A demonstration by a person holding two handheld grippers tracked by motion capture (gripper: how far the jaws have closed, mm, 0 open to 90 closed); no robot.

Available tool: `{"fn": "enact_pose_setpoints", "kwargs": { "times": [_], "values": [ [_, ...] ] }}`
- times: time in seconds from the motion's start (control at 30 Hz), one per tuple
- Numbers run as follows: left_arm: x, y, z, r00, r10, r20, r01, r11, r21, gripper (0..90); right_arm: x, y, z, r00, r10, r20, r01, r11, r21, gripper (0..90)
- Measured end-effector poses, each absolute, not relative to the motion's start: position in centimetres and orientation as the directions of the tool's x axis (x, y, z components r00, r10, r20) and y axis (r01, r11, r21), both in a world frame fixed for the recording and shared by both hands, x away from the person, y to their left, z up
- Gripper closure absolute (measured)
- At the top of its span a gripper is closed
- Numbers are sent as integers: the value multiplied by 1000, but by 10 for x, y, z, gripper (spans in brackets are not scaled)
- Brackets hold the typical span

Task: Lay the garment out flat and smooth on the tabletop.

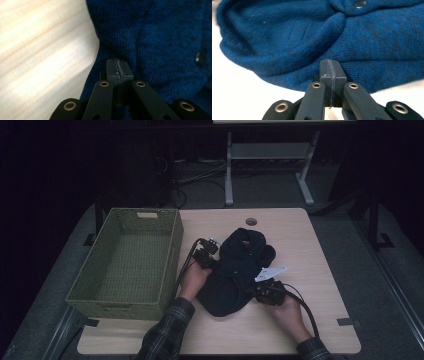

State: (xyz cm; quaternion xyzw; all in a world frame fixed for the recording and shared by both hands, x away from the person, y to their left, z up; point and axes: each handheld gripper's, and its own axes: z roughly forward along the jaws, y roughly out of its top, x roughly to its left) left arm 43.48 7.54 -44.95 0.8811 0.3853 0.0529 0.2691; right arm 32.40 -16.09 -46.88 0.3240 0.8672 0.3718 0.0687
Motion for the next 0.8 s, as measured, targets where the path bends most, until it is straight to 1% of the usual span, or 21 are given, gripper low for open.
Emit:
{"fn": "enact_pose_setpoints", "kwargs": {
  "times": [0.33,0.67,0.8],
  "values": [
    [399,81,-448,740,658,-137,626,-601,497,900,323,-184,-467,-746,656,114,546,505,668,898],
    [359,82,-449,776,599,-198,606,-620,499,900,315,-201,-465,-733,671,109,559,504,658,898],
    [344,85,-450,784,583,-214,600,-622,503,900,310,-205,-464,-733,669,124,570,504,649,898]
  ]
}}
